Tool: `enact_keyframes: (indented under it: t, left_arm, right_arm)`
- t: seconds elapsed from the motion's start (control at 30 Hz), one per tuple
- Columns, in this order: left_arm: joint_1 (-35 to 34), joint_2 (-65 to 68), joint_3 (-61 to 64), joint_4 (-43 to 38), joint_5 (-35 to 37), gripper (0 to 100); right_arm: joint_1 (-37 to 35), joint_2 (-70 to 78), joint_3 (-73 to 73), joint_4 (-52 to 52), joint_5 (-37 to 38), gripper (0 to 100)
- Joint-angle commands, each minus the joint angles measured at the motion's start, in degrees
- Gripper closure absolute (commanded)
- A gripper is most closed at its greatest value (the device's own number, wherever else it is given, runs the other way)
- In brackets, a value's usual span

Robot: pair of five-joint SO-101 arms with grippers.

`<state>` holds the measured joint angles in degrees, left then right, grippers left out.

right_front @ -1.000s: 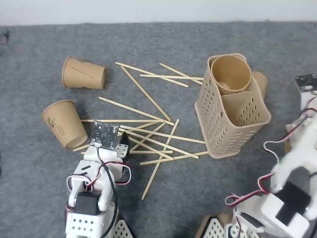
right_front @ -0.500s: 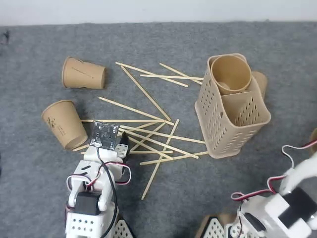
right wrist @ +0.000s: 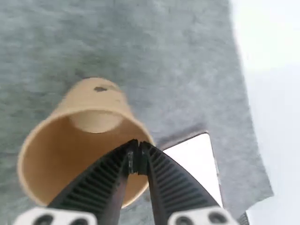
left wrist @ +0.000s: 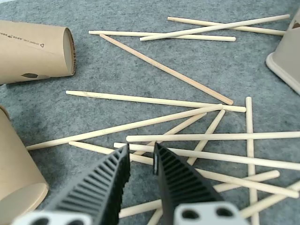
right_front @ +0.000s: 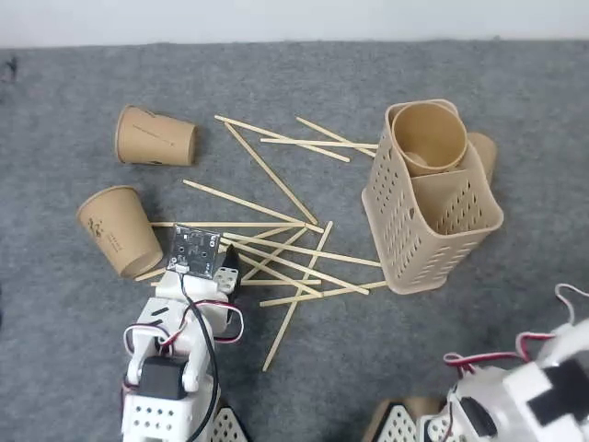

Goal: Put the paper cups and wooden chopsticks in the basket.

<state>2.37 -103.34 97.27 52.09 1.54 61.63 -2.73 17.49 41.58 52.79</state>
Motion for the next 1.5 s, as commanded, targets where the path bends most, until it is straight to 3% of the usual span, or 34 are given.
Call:
enact_keyframes:
  t: [0.0,0.13,0.23,0.43,0.67,0.93,1.27,1.33,1.4,1.47]
  left_arm:
    - [0.3,-0.6,-0.8,0.4,-0.5,91]
    - [0.4,-0.6,-0.8,0.4,-0.5,91]
    - [0.4,-0.6,-0.8,0.4,-0.5,91]
    - [0.4,-0.6,-0.8,0.4,-0.5,91]
    - [0.4,-0.6,-0.8,0.4,-0.5,91]
    - [0.4,-0.6,-0.8,0.4,-0.5,91]
    - [0.4,-0.6,-0.8,0.4,-0.5,91]
    - [0.4,-0.6,-0.8,0.4,-0.5,91]
    - [0.5,-0.6,-0.8,0.4,-0.5,91]
    - [0.5,-0.6,-0.8,0.4,-0.5,91]
  right_arm:
    - [2.0,3.5,-3.3,-3.6,3.1,98.7]
    - [1.8,6.0,-7.0,1.5,2.3,90.2]
    - [0.0,5.9,-11.3,7.4,-3.8,84.2]
    - [-6.5,6.3,-20.6,18.9,-7.6,85.1]
    - [-13.8,6.6,-22.3,23.8,-11.0,85.1]
    - [-14.5,7.7,-17.7,17.2,-10.9,85.1]
    - [-13.4,15.7,-19.8,16.9,-10.6,85.1]
    - [-12.9,17.0,-20.7,17.1,-10.6,87.9]
    - [-12.4,17.5,-21.7,17.1,-10.8,98.1]
    - [-12.0,16.9,-22.6,17.5,-11.1,97.5]
